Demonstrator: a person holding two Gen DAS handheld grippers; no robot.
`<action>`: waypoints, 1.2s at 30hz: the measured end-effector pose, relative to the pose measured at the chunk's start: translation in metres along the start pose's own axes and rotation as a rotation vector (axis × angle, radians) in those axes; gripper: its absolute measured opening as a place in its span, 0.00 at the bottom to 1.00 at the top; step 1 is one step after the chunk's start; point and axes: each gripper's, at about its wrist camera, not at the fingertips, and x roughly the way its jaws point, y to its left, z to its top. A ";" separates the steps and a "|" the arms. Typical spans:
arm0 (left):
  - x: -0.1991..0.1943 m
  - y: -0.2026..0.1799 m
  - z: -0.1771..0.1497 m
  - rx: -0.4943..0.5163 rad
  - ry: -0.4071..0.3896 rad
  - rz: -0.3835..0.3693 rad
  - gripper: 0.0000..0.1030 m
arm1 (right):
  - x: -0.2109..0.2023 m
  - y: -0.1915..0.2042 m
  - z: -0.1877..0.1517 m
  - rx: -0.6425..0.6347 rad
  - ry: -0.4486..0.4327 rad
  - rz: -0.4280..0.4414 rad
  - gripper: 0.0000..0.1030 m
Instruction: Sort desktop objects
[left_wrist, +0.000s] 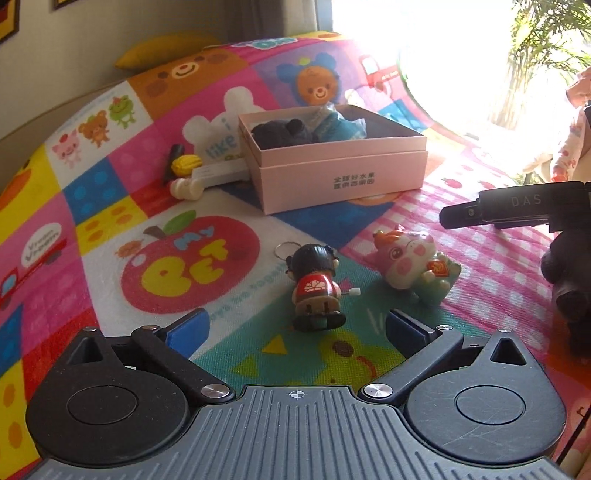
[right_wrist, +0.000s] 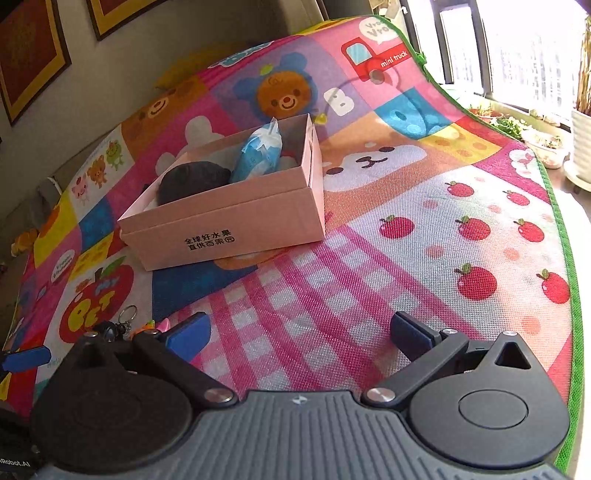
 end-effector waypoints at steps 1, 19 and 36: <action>0.000 0.000 -0.001 -0.007 0.001 -0.017 1.00 | 0.000 0.000 0.000 -0.002 0.000 -0.001 1.00; 0.023 0.018 -0.004 -0.149 0.024 0.149 1.00 | -0.018 0.016 -0.006 -0.134 -0.030 0.118 1.00; 0.018 0.014 -0.008 -0.140 0.019 0.137 1.00 | -0.010 0.060 -0.012 -0.258 0.100 0.249 0.47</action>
